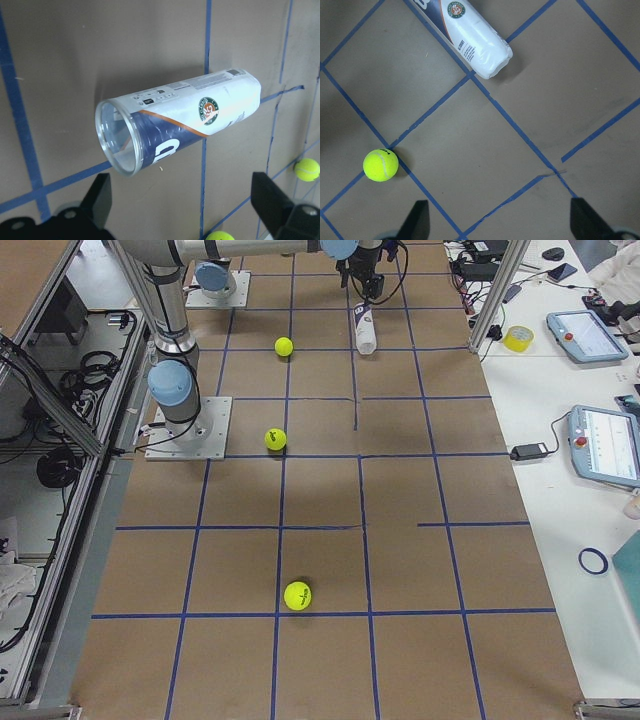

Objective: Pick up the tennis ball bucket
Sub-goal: 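Reach the left gripper to the can's open end and grasp it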

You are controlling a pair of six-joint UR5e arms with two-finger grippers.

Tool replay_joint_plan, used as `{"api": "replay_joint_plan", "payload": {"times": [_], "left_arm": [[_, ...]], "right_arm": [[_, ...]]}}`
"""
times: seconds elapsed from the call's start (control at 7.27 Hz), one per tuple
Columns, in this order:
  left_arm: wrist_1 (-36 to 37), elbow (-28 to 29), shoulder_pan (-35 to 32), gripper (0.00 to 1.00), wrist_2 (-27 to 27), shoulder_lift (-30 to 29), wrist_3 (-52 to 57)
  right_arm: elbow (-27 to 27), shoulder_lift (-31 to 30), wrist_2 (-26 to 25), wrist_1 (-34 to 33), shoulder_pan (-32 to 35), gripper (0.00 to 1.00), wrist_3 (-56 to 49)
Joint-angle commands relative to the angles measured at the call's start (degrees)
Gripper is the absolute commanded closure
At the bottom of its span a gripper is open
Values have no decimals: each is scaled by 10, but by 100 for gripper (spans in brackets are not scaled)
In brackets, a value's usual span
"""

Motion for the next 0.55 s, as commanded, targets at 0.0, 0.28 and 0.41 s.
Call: {"api": "replay_joint_plan", "payload": {"times": [0.0,0.28,0.41], "left_arm": [[9,-24,0,6,-41,-26,-1],[10,-27,-7,16,-70,-34,-5],[9,-27,-16,23,-92,-35,-7]], "right_arm": [[4,-21,-47,-7,-10,0,113],[4,-33,-93,-14,-17,0,216],[5,-36,-99,-7,-17,0,265]]}}
